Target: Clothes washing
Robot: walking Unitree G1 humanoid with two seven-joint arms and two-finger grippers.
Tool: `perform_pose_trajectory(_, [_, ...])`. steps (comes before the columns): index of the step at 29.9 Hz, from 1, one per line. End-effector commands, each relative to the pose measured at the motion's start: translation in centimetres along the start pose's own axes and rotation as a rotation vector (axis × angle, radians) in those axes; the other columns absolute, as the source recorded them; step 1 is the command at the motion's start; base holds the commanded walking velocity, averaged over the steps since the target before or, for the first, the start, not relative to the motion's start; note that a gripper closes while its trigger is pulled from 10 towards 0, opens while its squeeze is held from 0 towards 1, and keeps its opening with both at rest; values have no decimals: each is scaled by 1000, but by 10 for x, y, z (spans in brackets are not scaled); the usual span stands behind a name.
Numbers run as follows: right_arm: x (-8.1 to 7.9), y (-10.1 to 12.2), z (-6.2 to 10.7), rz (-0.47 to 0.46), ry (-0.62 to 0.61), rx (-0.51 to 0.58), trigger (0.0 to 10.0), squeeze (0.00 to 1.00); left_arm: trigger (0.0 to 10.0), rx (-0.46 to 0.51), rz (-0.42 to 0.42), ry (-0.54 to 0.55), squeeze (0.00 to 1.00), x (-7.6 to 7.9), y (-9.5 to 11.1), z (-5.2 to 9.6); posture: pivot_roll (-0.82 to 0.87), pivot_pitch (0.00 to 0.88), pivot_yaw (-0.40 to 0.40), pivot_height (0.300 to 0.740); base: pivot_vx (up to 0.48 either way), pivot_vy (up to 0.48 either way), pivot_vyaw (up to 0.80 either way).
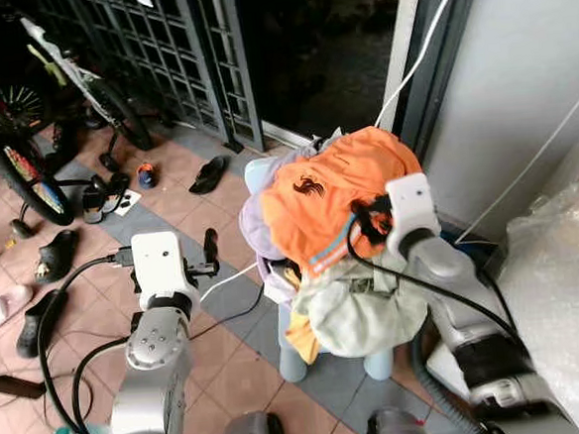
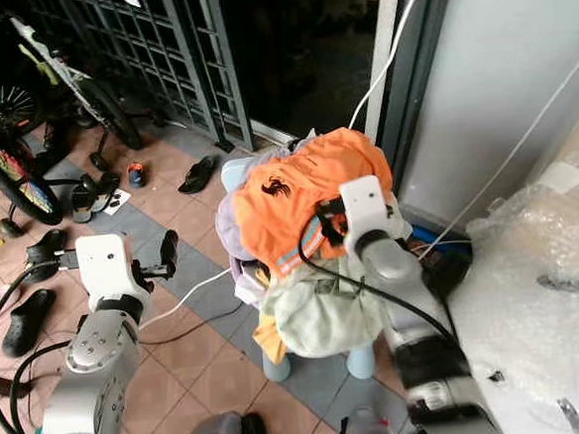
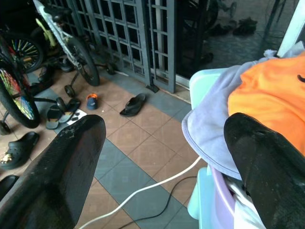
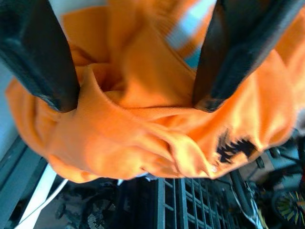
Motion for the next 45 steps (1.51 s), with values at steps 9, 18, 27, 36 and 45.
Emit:
perform_pose_trajectory(9, [-5,-39,0,-49,-53,-163,0,0,10000,-11,-14,-1,0,1,2,-2,48,120,102,740,0,0,0])
perform_pose_trajectory(18, [-3,-38,-2,-73,-68,-160,0,0,10000,-14,-2,11,0,1,2,-1,43,118,83,740,0,0,0])
perform_pose_trajectory(27, [-10,-29,2,-105,-53,-105,0,0,10000,-14,3,15,0,2,0,-1,29,111,70,740,0,0,0])
perform_pose_trajectory(36, [-11,-20,15,-135,-35,-26,0,0,10000,-12,3,13,0,5,-1,-3,6,115,72,740,0,0,0])
perform_pose_trajectory(45, [11,43,34,-156,-82,201,0,0,10000,7,-8,12,0,4,5,-7,-15,130,96,740,0,0,0])
Point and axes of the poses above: a point about 5 cm out from each wrist's last joint towards the gripper, its own z axis pointing back from the gripper into the wrist, its own y axis along the axis of the wrist's last joint, x = y × z, the point moved 6 cm from there along -z, pointing out of the wrist towards the gripper, and after that the axes turned 8 degrees about z, right-handed, at the moved point
